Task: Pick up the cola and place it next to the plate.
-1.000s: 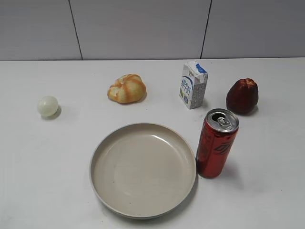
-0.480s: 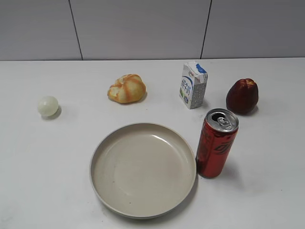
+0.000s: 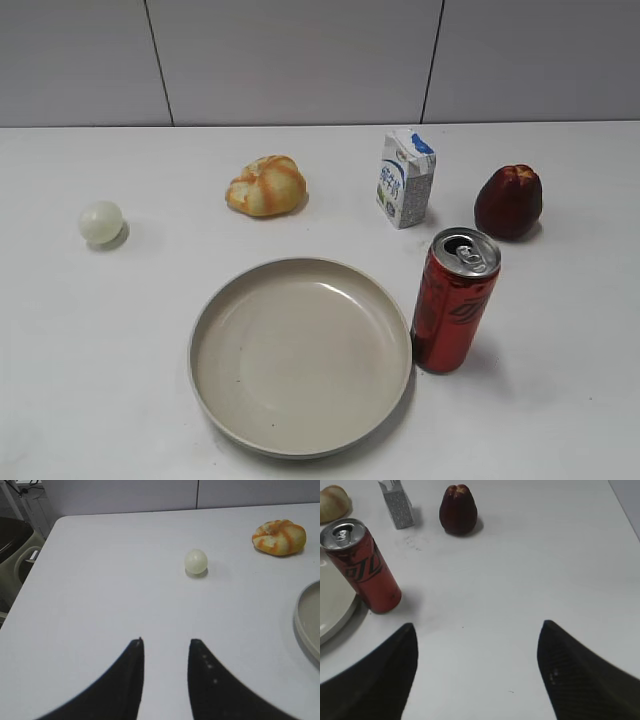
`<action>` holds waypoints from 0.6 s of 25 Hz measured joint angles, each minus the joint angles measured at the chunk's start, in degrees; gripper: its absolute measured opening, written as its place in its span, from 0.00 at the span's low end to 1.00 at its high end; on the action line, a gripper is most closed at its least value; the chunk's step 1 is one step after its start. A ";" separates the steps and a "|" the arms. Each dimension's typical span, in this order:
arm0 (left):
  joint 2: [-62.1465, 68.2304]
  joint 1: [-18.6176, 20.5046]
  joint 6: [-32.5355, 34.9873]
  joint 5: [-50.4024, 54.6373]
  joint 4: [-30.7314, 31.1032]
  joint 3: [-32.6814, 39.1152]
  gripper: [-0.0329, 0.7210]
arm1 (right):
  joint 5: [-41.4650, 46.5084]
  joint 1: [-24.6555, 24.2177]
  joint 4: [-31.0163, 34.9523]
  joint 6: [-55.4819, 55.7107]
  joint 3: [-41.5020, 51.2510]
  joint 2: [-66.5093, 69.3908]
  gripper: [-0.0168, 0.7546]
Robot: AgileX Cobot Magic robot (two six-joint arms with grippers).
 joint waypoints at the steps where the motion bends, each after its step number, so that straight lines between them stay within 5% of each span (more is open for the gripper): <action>1: 0.00 0.00 0.00 0.00 0.00 0.00 0.36 | 0.00 0.00 0.00 0.00 0.00 -0.57 0.79; 15: 0.00 0.00 0.00 0.00 0.00 0.00 0.36 | 0.00 0.00 0.00 0.00 0.00 -1.03 0.79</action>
